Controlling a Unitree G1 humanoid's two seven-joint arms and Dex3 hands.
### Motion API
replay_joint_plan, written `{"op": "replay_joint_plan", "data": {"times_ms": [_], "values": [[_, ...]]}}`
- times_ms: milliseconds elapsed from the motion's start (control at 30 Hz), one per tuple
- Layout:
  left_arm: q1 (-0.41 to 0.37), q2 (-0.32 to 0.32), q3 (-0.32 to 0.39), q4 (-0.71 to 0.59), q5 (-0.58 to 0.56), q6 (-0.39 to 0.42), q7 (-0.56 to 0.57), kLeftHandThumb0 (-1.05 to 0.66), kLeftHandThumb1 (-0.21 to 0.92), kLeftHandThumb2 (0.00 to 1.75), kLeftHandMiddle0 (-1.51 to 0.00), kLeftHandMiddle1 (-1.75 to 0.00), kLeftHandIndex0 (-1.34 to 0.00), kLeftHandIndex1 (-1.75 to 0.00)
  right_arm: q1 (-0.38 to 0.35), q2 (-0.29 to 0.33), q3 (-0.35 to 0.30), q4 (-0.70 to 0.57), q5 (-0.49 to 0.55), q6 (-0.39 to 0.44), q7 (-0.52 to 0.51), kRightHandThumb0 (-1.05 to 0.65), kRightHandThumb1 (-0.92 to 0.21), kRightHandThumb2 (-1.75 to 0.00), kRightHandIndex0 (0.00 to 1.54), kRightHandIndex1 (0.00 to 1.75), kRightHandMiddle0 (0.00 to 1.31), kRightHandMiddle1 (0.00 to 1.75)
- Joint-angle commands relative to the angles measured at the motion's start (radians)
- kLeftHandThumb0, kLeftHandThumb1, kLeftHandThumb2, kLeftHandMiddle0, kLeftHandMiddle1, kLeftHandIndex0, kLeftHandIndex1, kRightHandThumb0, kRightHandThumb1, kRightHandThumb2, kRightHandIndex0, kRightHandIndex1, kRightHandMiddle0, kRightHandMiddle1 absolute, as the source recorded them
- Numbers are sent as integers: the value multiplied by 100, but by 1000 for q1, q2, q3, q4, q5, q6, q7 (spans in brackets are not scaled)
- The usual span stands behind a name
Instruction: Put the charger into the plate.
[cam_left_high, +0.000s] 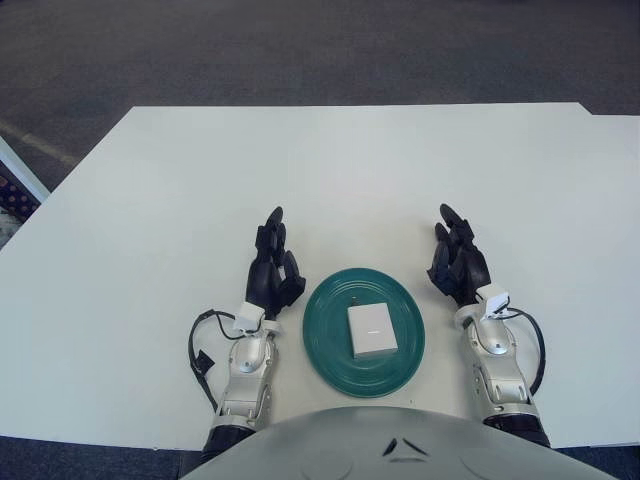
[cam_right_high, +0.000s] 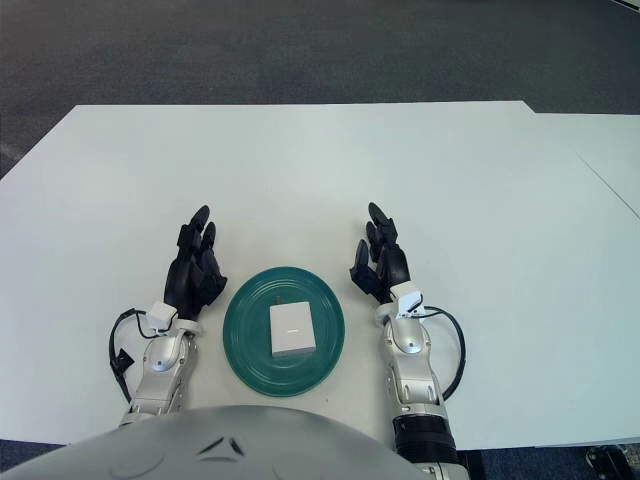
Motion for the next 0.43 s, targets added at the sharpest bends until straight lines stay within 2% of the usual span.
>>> {"op": "replay_joint_plan", "data": {"times_ms": [0, 233, 400], "values": [[84, -47, -10, 103, -11, 64, 16, -96, 92, 91, -19, -1, 0, -41, 66, -16, -24, 81, 10, 114, 1, -61, -92, -97, 9, 0, 0, 27], [90, -75, -15, 89, -74, 100, -1, -97, 92, 91, -19, -1, 0, -47, 54, -20, -31, 102, 4, 96, 0, -64, -92, -96, 9, 0, 0, 28], [100, -82, -49, 73, -68, 107, 9, -98, 92, 92, -19, 0, 0, -46, 54, -21, -33, 97, 5, 93, 3, -70, -92, -94, 10, 1, 0, 29]]}}
